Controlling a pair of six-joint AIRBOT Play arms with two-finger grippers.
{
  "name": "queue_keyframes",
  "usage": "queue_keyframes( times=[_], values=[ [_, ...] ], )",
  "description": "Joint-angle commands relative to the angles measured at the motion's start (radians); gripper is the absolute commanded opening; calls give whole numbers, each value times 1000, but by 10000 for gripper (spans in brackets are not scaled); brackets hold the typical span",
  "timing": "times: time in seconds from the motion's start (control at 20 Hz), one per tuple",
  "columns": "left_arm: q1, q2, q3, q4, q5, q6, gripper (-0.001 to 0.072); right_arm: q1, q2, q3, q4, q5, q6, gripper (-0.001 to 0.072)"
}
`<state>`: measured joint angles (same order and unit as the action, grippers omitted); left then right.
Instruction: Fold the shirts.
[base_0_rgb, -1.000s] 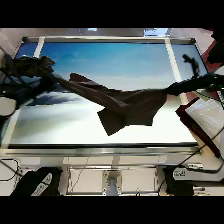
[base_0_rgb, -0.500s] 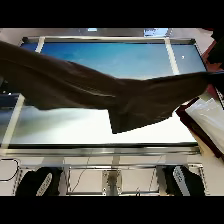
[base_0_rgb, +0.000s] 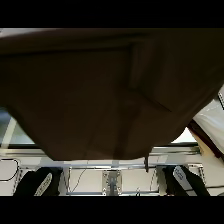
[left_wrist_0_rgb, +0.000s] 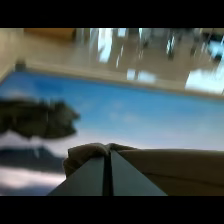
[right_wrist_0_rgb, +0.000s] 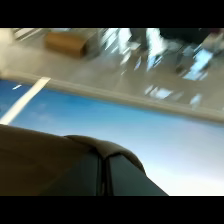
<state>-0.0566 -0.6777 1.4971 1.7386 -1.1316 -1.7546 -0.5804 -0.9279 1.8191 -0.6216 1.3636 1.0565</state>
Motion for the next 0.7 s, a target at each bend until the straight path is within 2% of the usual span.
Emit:
queue_keyframes(
  times=[0.0,0.15,0.3,0.5,0.65],
  values=[
    [1,-222,-43,-46,-64,26,12,87,-219,-71,8,160,29,28],
    [1,-459,-70,-61,31,23,12,258,-377,-212,-222,111,10,29],
    [1,-662,-69,-63,158,-18,12,370,-518,-294,-408,-112,13,28],
    [1,-843,-69,-61,302,-45,12,384,-678,-296,-350,-375,13,28],
    [1,-894,-69,-51,351,-82,12,383,-727,-296,-346,-468,11,28]
  ],
)
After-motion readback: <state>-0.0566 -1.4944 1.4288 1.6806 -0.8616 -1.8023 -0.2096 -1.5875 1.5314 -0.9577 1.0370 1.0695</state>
